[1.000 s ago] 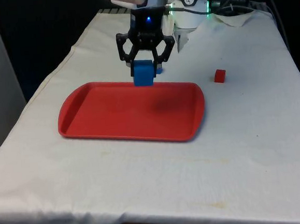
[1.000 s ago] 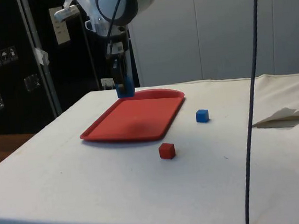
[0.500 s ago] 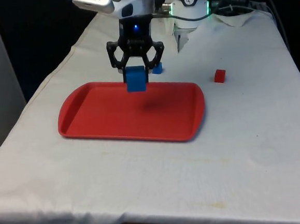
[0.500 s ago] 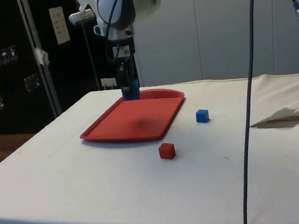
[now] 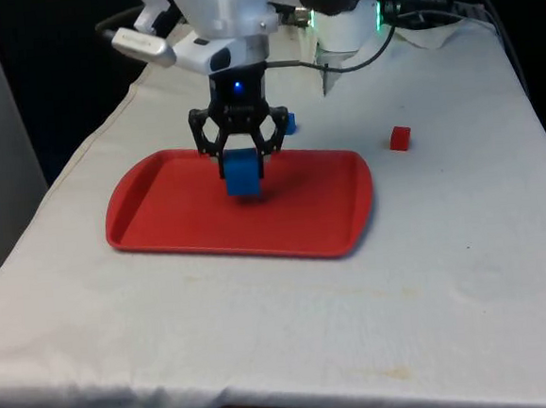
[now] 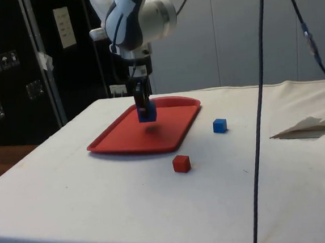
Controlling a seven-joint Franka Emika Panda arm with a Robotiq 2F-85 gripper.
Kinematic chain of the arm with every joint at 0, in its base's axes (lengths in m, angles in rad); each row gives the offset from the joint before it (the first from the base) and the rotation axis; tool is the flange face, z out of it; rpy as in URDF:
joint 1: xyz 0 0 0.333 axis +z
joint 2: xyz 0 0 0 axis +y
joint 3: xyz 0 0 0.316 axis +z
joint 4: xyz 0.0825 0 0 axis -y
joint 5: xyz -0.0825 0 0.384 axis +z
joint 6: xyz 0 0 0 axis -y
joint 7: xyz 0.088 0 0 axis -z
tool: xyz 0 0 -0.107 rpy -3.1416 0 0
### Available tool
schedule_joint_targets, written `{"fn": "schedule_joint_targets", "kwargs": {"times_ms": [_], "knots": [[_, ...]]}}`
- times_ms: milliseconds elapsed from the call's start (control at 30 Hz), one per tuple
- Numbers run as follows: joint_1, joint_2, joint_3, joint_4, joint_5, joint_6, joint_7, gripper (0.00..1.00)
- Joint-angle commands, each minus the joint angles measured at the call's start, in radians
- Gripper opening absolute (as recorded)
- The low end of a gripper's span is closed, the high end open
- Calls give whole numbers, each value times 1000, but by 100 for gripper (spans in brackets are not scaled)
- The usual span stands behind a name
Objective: Pick up the largest block and place it onto the tray.
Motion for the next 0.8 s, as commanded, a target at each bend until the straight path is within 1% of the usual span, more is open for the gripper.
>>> {"fn": "schedule_joint_targets", "kwargs": {"times_ms": [0,100,133,167,200,267,367,467,500,533,567,667,700,767], "knots": [[-16,5,14,4,18,10,-18,0],[-20,29,13,13,60,15,-51,0],[-17,32,10,15,71,14,-60,0],[-7,33,-1,12,59,4,-48,0],[-14,35,7,17,82,13,-67,0],[-9,37,4,19,99,12,-79,0],[-10,39,3,20,101,7,-81,0],[-7,43,-1,22,96,4,-76,0],[-8,41,1,21,99,6,-78,0],[-8,41,0,21,98,5,-78,2],[-8,42,0,21,98,5,-78,7],[-7,42,0,22,97,5,-77,35],[-7,43,-1,22,97,5,-76,55],[-7,43,-1,22,96,4,-76,75]]}}
